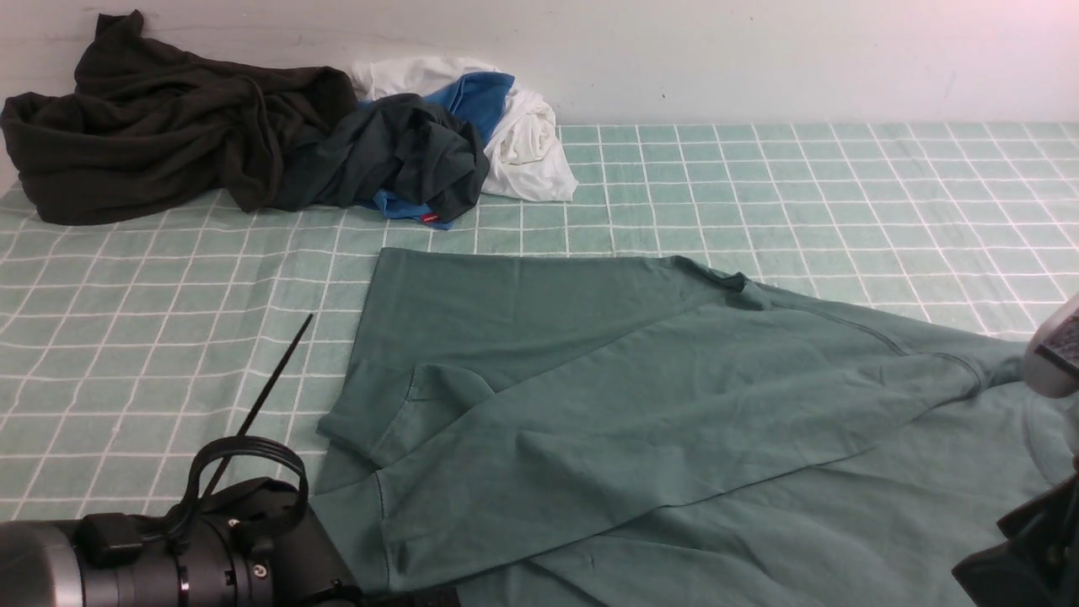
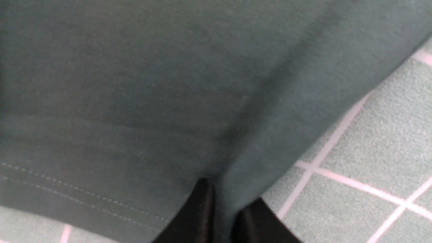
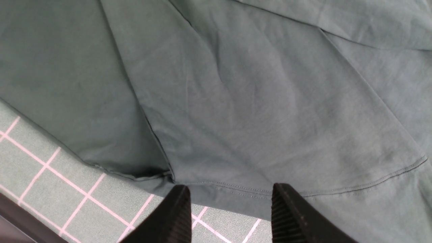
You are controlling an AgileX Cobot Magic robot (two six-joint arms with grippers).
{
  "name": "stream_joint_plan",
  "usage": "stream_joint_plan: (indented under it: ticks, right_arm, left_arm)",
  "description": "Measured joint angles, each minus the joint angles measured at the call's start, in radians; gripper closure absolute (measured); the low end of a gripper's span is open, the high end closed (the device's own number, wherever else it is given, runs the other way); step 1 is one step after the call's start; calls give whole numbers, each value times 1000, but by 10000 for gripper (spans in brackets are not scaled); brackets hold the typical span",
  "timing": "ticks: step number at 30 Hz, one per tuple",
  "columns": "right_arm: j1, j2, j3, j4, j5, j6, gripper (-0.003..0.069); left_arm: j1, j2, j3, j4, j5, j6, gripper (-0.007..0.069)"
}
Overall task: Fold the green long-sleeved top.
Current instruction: Use both arms simultaneously to clamp the lower edge of the clothing fabric
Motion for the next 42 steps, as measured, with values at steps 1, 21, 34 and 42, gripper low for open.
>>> stream_joint_plan:
  ticks: [1,21,34,42]
  right_arm:
    - [0,0,0,0,0,-4,343]
    - [1,83,241,79,-149,-519,160]
    - [1,193,424,10,-393,-646,158]
    - [1,307,458,-79,-524,-736,158]
  left_arm:
    - [0,0,0,1,0,-16,601]
    - [159,-304,102,12,228,-55,618]
    - [159,-310,103,-6,187,-52,618]
    - [159,-310,103,-8,177,-52,618]
